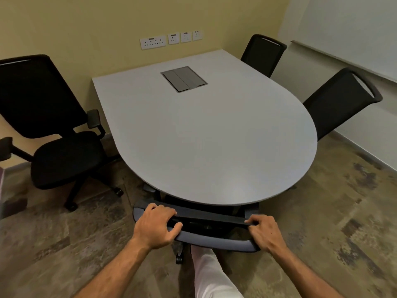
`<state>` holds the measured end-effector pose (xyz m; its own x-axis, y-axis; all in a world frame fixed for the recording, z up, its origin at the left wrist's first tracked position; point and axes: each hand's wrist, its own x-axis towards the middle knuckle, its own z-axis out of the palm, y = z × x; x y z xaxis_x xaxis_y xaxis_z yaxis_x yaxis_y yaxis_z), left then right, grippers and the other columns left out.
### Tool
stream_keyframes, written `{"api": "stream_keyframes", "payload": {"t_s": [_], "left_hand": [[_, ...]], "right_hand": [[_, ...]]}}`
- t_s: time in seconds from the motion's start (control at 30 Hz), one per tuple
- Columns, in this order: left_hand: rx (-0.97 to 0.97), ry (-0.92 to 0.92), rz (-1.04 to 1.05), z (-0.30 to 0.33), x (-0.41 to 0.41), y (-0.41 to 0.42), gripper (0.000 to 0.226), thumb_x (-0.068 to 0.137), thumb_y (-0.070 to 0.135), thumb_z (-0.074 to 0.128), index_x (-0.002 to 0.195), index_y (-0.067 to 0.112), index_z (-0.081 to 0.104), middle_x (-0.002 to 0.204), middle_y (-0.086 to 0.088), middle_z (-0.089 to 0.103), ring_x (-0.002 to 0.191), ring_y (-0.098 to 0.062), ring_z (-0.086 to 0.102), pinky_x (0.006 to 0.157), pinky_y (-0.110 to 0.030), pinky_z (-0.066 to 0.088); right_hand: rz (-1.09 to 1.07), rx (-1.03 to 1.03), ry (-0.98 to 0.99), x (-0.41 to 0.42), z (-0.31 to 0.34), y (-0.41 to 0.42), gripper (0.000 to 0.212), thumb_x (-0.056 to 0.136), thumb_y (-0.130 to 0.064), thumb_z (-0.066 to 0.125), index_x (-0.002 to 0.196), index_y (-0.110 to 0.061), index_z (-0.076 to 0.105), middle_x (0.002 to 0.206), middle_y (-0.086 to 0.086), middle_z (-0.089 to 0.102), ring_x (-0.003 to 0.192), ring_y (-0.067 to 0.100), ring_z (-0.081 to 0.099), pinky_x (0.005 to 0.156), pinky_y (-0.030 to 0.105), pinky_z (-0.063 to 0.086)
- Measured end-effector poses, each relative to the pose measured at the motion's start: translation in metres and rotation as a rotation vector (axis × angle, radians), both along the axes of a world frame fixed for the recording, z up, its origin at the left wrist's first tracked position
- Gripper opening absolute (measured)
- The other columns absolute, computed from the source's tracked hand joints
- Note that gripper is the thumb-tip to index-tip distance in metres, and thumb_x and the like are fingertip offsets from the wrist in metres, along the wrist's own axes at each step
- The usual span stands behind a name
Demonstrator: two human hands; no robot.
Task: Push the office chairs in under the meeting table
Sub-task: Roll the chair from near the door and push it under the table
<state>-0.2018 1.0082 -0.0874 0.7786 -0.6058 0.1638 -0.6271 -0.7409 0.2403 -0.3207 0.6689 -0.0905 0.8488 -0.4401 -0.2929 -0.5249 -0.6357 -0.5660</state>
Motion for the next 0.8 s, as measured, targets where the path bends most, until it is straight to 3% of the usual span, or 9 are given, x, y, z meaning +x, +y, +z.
{"api": "stream_keyframes", "payload": {"t_s": [0.1, 0.4, 0.6, 0.73, 0.8], "left_hand": [[-0.019, 0.007, -0.024, 0.004, 0.019, 0.000, 0.038, 0.086, 0.057, 0.054, 0.098, 0.026, 0.071, 0.088, 0.014, 0.069, 0.078, -0.009, 0.060, 0.084, -0.032, 0.041], [-0.005, 0.024, -0.014, -0.006, 0.062, -0.006, 0.039, 0.083, 0.059, 0.057, 0.099, 0.026, 0.070, 0.086, 0.013, 0.068, 0.076, -0.009, 0.059, 0.081, -0.033, 0.042], [0.007, 0.056, -0.020, 0.001, 0.076, 0.000, 0.046, 0.085, 0.060, 0.052, 0.107, 0.024, 0.070, 0.095, 0.010, 0.071, 0.084, -0.012, 0.063, 0.086, -0.038, 0.044], [0.037, 0.124, -0.020, 0.011, 0.073, -0.004, 0.051, 0.086, 0.063, 0.046, 0.116, 0.026, 0.065, 0.106, 0.012, 0.069, 0.095, -0.010, 0.061, 0.094, -0.036, 0.041], [0.054, 0.165, -0.026, 0.019, 0.072, -0.003, 0.053, 0.086, 0.063, 0.045, 0.118, 0.025, 0.064, 0.107, 0.010, 0.068, 0.096, -0.011, 0.060, 0.096, -0.036, 0.041]], "right_hand": [[-0.010, -0.013, -0.013, 0.004, -0.005, 0.008, 0.023, 0.080, -0.009, 0.061, 0.084, -0.024, 0.079, 0.090, -0.007, 0.076, 0.079, 0.013, 0.065, 0.072, 0.028, 0.052], [-0.037, -0.068, -0.040, 0.057, -0.006, -0.002, 0.025, 0.076, -0.007, 0.065, 0.074, -0.030, 0.076, 0.072, -0.011, 0.070, 0.063, 0.005, 0.058, 0.058, 0.021, 0.043], [-0.056, -0.041, -0.015, 0.072, -0.002, 0.002, 0.034, 0.073, -0.004, 0.062, 0.068, -0.035, 0.074, 0.074, -0.017, 0.071, 0.067, 0.003, 0.062, 0.058, 0.015, 0.041], [-0.056, -0.018, 0.002, 0.070, 0.000, -0.002, 0.041, 0.068, -0.006, 0.062, 0.064, -0.046, 0.068, 0.078, -0.020, 0.073, 0.073, 0.004, 0.066, 0.061, 0.020, 0.047], [0.016, -0.012, 0.094, 0.070, 0.007, -0.004, 0.036, 0.067, -0.015, 0.064, 0.074, -0.050, 0.069, 0.090, -0.018, 0.073, 0.082, 0.008, 0.066, 0.072, 0.029, 0.054]]}}
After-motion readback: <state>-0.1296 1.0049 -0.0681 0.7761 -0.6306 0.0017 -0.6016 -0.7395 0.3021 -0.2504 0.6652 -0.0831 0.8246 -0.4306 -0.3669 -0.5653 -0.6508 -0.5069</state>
